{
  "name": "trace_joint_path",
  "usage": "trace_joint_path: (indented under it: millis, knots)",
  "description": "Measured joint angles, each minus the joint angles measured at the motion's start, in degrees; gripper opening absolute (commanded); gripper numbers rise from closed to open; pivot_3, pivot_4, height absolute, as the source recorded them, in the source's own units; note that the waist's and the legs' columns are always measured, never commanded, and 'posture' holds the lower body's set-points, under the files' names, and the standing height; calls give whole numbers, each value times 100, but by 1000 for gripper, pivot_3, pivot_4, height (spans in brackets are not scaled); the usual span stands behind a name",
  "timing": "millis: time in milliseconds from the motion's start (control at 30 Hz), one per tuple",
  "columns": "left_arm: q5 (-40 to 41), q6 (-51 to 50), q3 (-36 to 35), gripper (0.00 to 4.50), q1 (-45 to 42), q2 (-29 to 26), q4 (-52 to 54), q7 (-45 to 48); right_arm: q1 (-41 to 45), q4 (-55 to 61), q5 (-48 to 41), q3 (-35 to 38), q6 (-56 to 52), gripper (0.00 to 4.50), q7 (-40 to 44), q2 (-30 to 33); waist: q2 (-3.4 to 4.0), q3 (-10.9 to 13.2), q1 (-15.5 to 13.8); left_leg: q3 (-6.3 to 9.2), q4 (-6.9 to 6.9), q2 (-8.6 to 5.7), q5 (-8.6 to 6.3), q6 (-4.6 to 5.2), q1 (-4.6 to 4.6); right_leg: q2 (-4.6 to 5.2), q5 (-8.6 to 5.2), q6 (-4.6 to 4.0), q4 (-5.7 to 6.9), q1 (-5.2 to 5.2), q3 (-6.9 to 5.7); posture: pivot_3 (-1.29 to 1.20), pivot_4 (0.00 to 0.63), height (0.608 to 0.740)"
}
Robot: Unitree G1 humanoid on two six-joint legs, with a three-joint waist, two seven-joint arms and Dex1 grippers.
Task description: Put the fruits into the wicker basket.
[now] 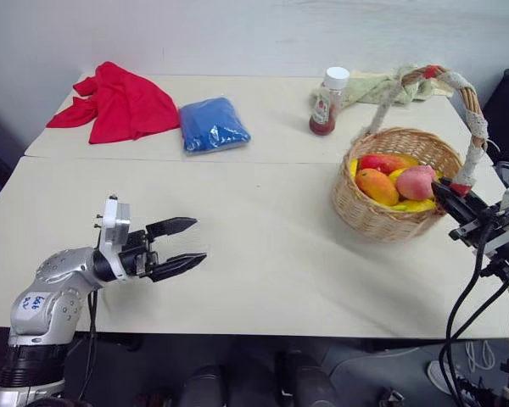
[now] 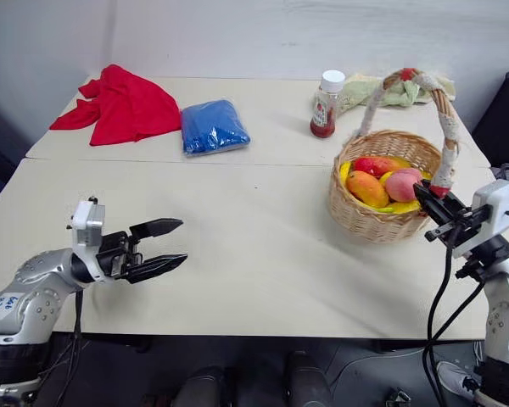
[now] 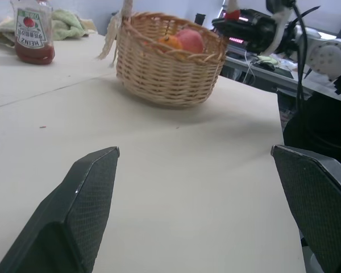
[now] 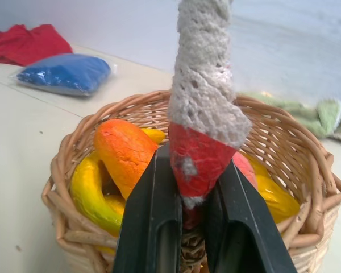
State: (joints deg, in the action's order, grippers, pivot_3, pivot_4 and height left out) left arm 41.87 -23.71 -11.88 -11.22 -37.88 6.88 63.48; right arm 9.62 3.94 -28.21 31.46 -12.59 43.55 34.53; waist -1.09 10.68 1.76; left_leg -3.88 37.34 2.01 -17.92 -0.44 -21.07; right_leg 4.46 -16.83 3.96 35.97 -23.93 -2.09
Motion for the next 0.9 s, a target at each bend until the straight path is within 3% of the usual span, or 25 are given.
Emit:
trace_joint_path:
  millis: [267, 400, 533, 633, 900]
  knots:
    - [-294, 165, 66, 4500, -118, -90, -219, 173, 14, -794, 142, -151, 487, 3088, 314, 293, 4, 2, -31, 2, 2, -6, 2, 5, -5, 7, 1, 3, 0, 0, -1, 0, 150, 740]
    - [-628, 521, -22, 4500, 8, -239, -510, 228, -618, -494, -225, 465, 428, 4376, 864, 972, 5, 3, -84, 6, 2, -7, 1, 8, -5, 8, 3, 5, -10, 6, -5, 0, 150, 740]
    - [-1096, 1133, -105, 4500, 299, -632, -993, 454, -1749, -374, -315, 1155, 322, 4475, 1708, 1680, 5, 3, -149, 5, -6, -6, 0, 9, 6, 5, 3, 5, -21, 15, -5, 0, 150, 740]
    - [-1317, 1469, -174, 4500, 439, -892, -1427, 710, -2483, -325, -66, 1130, 895, 4475, 2504, 1776, 0, 0, -145, 8, -6, 3, 0, 8, 14, 0, 3, 5, -32, 28, -10, 0, 150, 740]
    - [-1695, 2311, -326, 4500, 1209, -884, -1534, 667, -2180, 126, 298, -679, 2120, 4475, 3013, 964, 3, 2, -34, 8, -10, 9, -1, 6, 22, 12, 4, 6, -26, 30, -5, 0, 150, 740]
